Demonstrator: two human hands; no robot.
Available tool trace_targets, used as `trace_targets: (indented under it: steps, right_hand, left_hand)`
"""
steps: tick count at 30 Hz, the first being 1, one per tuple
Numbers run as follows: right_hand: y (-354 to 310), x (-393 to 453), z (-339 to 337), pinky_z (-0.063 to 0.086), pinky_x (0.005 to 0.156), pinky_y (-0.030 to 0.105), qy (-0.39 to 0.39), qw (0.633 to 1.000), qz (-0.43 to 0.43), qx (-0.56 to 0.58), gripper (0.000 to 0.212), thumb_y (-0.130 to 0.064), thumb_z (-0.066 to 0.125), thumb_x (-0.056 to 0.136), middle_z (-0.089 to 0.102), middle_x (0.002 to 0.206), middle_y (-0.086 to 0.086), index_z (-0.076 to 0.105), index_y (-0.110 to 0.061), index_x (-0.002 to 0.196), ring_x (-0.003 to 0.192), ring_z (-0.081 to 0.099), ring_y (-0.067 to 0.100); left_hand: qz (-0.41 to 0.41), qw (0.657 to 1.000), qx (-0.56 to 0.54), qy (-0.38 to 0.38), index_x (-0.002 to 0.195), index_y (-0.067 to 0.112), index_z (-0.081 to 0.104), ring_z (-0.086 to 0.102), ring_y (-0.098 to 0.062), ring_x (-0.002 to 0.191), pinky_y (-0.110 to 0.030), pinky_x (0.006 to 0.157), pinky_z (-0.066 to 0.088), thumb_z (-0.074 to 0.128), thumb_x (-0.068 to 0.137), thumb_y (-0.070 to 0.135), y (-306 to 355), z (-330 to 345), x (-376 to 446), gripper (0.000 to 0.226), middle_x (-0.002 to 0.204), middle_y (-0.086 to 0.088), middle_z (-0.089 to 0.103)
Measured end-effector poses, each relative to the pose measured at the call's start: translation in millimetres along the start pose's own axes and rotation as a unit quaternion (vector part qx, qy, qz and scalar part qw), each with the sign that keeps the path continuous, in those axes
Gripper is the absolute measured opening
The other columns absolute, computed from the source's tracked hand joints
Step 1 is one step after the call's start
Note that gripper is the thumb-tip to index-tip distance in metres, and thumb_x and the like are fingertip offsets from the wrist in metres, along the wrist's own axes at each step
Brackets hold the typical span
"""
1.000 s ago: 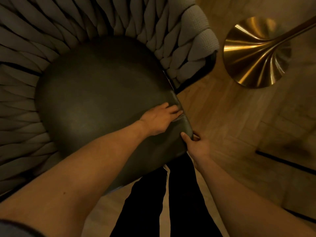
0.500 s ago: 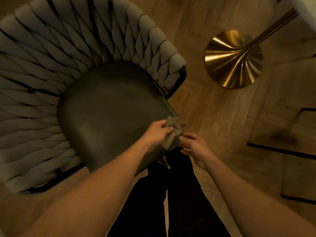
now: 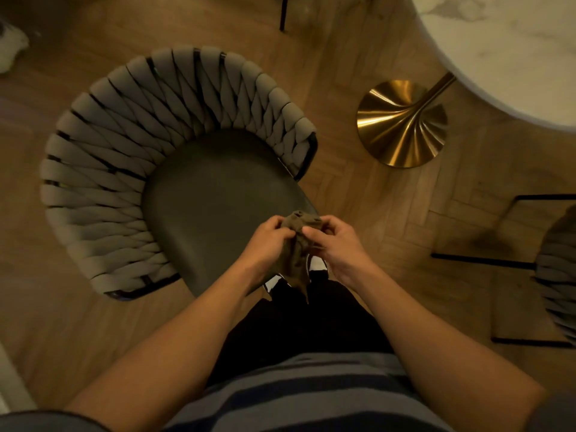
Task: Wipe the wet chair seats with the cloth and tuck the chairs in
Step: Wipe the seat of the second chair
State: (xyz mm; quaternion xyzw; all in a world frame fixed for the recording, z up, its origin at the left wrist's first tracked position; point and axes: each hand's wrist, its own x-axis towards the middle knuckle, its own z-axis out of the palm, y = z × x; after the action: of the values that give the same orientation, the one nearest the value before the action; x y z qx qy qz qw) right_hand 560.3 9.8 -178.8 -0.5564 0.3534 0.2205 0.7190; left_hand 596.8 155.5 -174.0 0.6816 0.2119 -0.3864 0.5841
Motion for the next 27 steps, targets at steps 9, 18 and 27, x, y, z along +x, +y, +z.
trace_targets:
  steps: [9,18,27]
  right_hand:
    - [-30.3,-20.2,-31.8,0.058,0.085,0.042,-0.021,0.995,-0.059,-0.084,0.011,-0.007,0.075,0.091,0.074,0.09,0.004,0.071,-0.017,0.091,0.086,0.07,0.018]
    - [-70.1,-10.4,-121.1,0.056,0.08,0.028,-0.077,0.996,-0.036,-0.041,0.01,-0.008,0.067,0.096,0.073,0.099,0.007,0.071,-0.014,0.103,0.093,0.069,0.018]
    - [-158.6,34.1,-247.8,0.053,0.072,0.025,-0.129,0.991,-0.003,-0.036,0.01,-0.008,0.058,0.1,0.073,0.085,0.0,0.068,-0.011,0.099,0.078,0.068,0.01]
  left_hand:
    - [0.193,0.977,0.085,0.042,0.104,0.029,0.058,0.059,-0.011,0.103,-0.025,0.086,0.05,0.068,0.087,0.019,12.0,23.7,-24.4,0.022,0.112,0.002,0.058]
    - [0.157,0.98,0.119,-0.031,0.092,0.028,0.066,0.063,-0.007,0.082,-0.019,0.065,0.048,0.063,0.093,0.015,64.4,93.5,5.5,0.012,0.094,0.002,0.065]
    - [0.118,0.988,0.074,0.065,0.087,0.023,0.058,0.061,-0.019,0.08,-0.036,0.068,0.052,0.054,0.099,0.021,128.2,232.6,59.8,0.012,0.083,-0.002,0.064]
